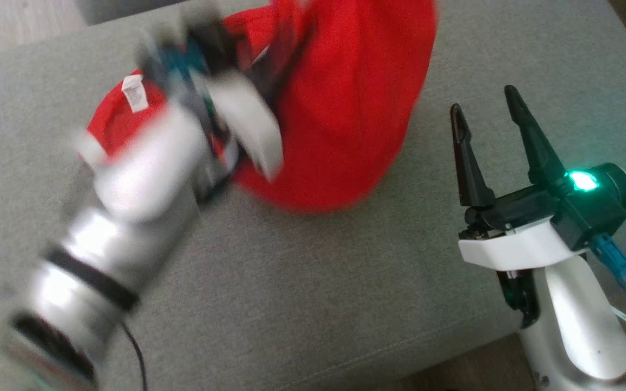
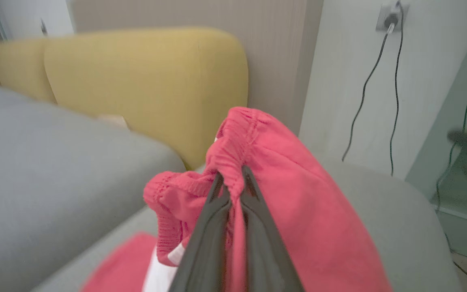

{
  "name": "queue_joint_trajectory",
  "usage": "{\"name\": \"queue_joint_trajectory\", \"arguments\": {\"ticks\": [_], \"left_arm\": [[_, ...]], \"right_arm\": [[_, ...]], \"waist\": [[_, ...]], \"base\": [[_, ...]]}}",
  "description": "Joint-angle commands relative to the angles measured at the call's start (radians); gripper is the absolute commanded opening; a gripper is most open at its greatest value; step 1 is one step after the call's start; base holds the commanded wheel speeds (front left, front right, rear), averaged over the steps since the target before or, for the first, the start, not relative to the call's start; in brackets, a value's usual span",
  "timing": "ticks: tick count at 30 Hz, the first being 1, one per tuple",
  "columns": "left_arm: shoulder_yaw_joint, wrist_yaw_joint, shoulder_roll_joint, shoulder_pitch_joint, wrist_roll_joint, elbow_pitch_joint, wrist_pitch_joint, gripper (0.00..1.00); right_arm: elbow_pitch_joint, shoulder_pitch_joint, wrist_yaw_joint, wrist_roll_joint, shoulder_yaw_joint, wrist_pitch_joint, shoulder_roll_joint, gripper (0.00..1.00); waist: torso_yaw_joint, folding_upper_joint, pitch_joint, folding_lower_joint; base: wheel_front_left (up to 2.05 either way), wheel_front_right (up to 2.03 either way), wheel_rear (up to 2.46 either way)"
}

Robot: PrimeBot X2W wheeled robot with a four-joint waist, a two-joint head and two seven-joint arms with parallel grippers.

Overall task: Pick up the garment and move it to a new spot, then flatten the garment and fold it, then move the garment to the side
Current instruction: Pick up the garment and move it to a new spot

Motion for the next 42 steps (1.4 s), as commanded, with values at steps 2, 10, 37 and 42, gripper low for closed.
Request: {"name": "queue_joint_trajectory", "arguments": {"ticks": [2, 10, 37, 42], "left_arm": [[0.029, 0.013, -0.006, 0.032, -0.005, -0.014, -0.012, 0.00], [0.203, 0.077, -0.097, 0.276, 0.121, -0.147, -0.015, 1.00], [0.180, -0.004, -0.137, 0.042, 0.256, 0.460, 0.073, 0.00], [0.160, -0.004, -0.132, 0.035, 0.229, 0.441, 0.001, 0.00]], "right_arm": [[-0.032, -0.005, 0.007, 0.001, 0.010, -0.001, 0.010, 1.00], [-0.006, 0.045, 0.007, -0.034, -0.022, -0.001, 0.010, 1.00], [0.005, 0.013, 0.007, -0.041, -0.025, -0.001, 0.010, 1.00], [0.020, 0.033, 0.007, -0.030, -0.046, -0.001, 0.010, 1.00]], "waist": [[0.011, 0.0000, 0.009, -0.0003], [0.096, 0.0000, -0.026, -0.0003], [0.109, 0.0000, 0.154, -0.0003], [0.128, 0.0000, 0.097, -0.0003]], "base": [[0.00, 0.00, 0.00], [0.00, 0.00, 0.00], [0.00, 0.00, 0.00], [0.00, 0.00, 0.00]]}}
